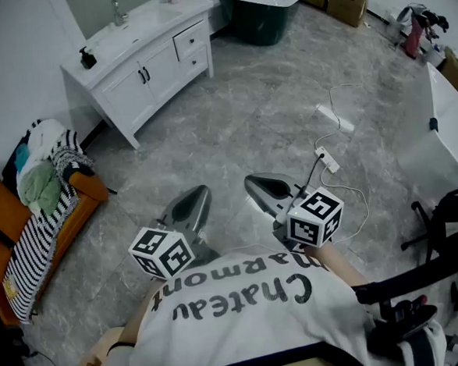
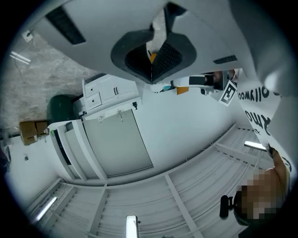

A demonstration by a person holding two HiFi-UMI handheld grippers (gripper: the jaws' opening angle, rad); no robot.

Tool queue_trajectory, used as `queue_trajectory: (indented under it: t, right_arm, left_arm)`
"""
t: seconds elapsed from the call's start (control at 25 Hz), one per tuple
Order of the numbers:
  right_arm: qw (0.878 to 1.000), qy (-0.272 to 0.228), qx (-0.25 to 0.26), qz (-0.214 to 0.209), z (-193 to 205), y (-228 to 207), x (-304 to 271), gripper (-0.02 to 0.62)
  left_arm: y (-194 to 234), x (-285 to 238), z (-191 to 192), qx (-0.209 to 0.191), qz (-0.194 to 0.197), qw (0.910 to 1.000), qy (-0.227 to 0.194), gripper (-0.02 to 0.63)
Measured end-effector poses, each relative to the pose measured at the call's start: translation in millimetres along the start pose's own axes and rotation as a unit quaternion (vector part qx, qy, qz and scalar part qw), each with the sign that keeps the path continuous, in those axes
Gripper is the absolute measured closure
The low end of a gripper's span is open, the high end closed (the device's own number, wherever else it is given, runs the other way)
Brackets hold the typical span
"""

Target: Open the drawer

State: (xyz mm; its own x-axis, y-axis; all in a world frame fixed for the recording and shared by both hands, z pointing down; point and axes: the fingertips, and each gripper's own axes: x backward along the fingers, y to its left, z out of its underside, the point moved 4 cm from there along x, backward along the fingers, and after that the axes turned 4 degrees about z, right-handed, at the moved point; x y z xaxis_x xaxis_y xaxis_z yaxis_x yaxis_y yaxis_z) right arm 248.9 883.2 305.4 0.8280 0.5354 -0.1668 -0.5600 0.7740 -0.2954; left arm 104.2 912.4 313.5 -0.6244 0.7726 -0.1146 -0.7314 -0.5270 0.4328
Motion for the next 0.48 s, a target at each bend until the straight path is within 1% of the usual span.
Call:
queue_trajectory:
  t: [0.24, 0.32, 0.4, 0.48]
  right_arm:
    - [1.000, -0.001, -0.001, 0.002, 0.8, -4.0, 1.0, 0.583]
    - [1.000, -0.003, -0.006, 0.003, 1.1, -7.3, 3.7, 0.583]
    - [1.000, -0.009, -0.017, 0.005, 0.6, -12.4, 6.4, 0.583]
    - [0.999, -0.015, -0.028, 0.002, -0.6, -19.2, 6.1, 0.583]
  left_arm:
    - [-0.1, -2.2, 1.4, 0.000, 0.005, 1.0000, -0.004, 0.588]
    - [-1.5, -1.2, -0.3, -0.002, 0.010, 0.9997, -0.024, 0.595]
    - [0.0, 2.8, -3.6, -0.001, 0.004, 0.9987, -0.050, 0.597]
    - [7.5, 6.4, -5.5, 0.000, -0.003, 0.9981, -0.061, 0.597]
